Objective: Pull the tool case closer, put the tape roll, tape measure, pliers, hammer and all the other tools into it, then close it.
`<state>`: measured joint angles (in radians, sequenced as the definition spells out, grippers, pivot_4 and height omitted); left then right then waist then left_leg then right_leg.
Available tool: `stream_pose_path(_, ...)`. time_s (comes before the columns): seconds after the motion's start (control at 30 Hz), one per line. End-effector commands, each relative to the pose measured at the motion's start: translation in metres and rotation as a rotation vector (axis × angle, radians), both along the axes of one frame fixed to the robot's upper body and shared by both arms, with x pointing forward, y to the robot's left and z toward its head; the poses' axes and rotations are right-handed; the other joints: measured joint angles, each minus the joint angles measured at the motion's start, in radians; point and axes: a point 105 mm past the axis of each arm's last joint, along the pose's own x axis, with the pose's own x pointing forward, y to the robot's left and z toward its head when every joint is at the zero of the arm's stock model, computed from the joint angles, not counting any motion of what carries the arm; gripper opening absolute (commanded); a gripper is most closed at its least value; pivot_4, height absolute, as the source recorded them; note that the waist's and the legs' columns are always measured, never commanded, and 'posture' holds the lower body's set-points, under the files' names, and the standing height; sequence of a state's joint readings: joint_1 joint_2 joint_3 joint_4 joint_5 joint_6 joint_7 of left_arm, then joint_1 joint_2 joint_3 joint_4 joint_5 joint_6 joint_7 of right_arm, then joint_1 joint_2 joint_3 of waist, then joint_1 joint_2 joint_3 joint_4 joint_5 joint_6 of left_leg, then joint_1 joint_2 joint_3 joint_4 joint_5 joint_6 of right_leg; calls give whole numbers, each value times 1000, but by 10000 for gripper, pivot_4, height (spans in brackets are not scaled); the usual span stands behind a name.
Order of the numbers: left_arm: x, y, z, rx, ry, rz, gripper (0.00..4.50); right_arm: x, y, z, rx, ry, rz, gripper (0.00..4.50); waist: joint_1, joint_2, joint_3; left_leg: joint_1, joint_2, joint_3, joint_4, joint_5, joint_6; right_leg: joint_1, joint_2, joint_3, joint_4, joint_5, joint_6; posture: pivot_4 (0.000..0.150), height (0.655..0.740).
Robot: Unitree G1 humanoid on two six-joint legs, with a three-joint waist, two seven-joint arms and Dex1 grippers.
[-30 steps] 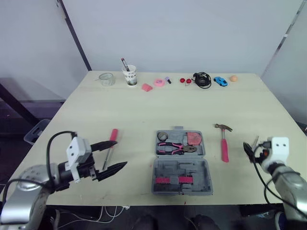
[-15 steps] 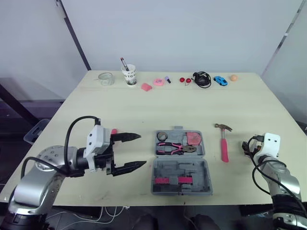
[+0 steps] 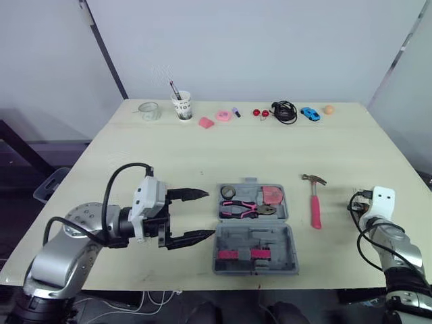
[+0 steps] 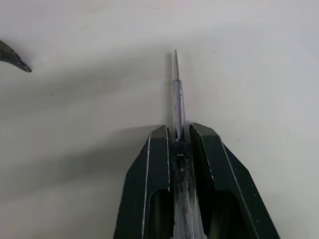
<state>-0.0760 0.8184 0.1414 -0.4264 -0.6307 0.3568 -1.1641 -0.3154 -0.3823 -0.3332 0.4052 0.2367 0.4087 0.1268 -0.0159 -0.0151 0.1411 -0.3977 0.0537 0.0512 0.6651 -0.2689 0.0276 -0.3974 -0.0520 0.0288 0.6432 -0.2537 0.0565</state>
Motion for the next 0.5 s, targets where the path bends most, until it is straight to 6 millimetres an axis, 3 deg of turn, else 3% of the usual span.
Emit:
stream_pose_path(0.03, -4, -8, 8, -5, -43, -51, 45000, -4, 0, 7, -32, -16, 19, 248, 0, 0, 0, 0, 0, 0, 0, 0, 0, 0, 0, 0, 0, 0, 0, 1500, 7400)
stream_pose_path(0.2, -6, -11, 4, 2, -27, -95, 45000, -20, 8, 21, -58, -42, 61, 248, 2, 0, 0, 0, 0, 0, 0, 0, 0, 0, 0, 0, 0, 0, 0, 1500, 7400)
stream_pose_path(0.5, -3, -16, 0, 13, -21, -175, 45000, -62, 64, 29, 20, -14, 192, 247, 2, 0, 0, 0, 1, -1, 0, 0, 0, 0, 1, 0, 0, -1, -1, 1500, 7400)
